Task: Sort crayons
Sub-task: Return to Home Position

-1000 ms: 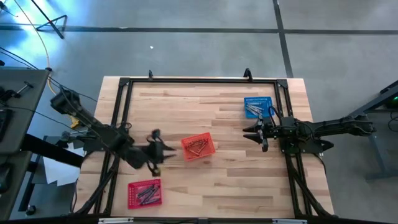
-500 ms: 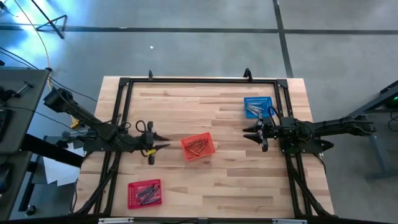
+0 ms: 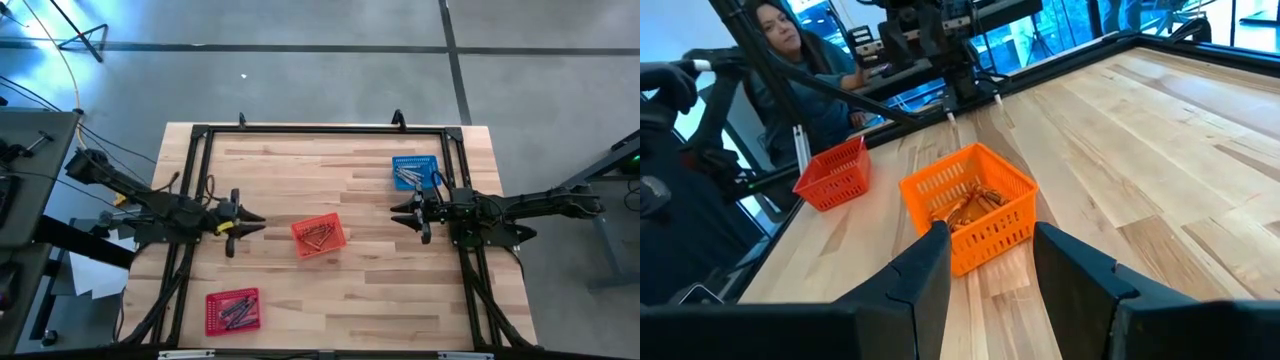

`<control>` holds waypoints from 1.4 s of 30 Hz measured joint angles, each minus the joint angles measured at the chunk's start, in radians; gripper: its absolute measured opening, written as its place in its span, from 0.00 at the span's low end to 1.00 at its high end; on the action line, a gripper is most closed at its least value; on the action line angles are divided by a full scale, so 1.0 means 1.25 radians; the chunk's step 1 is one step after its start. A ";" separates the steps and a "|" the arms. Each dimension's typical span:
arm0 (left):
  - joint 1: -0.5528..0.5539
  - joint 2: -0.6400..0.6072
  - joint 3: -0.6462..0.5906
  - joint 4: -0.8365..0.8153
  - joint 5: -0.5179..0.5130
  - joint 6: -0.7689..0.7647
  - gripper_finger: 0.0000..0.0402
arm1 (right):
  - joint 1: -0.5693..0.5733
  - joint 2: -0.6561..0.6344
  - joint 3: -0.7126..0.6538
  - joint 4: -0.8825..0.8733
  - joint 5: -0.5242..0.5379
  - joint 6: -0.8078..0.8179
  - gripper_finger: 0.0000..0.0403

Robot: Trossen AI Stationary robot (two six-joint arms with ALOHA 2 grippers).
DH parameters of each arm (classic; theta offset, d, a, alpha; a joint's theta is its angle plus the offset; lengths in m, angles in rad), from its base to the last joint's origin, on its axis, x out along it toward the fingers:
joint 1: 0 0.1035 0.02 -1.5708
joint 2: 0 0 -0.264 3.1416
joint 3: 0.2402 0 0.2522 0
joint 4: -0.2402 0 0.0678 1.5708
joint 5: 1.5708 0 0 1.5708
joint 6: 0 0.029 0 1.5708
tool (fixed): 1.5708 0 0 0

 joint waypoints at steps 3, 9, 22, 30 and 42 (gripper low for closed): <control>-0.001 -0.059 -0.001 -0.022 0.027 0.049 0.19 | 0.000 0.000 0.000 -0.001 0.000 0.000 0.35; -0.003 -0.143 -0.001 -0.054 0.121 0.073 0.19 | 0.000 0.000 0.000 -0.001 0.000 0.000 0.35; -0.003 -0.327 -0.001 -0.204 0.217 0.126 0.19 | 0.000 0.000 0.000 -0.001 0.003 0.000 0.35; -0.017 -0.427 -0.072 -0.196 0.214 0.141 0.19 | 0.000 0.000 0.000 -0.001 0.003 0.000 0.35; -0.017 -0.502 -0.129 -0.196 0.218 0.138 0.19 | 0.000 0.000 0.000 -0.001 -0.002 0.000 0.35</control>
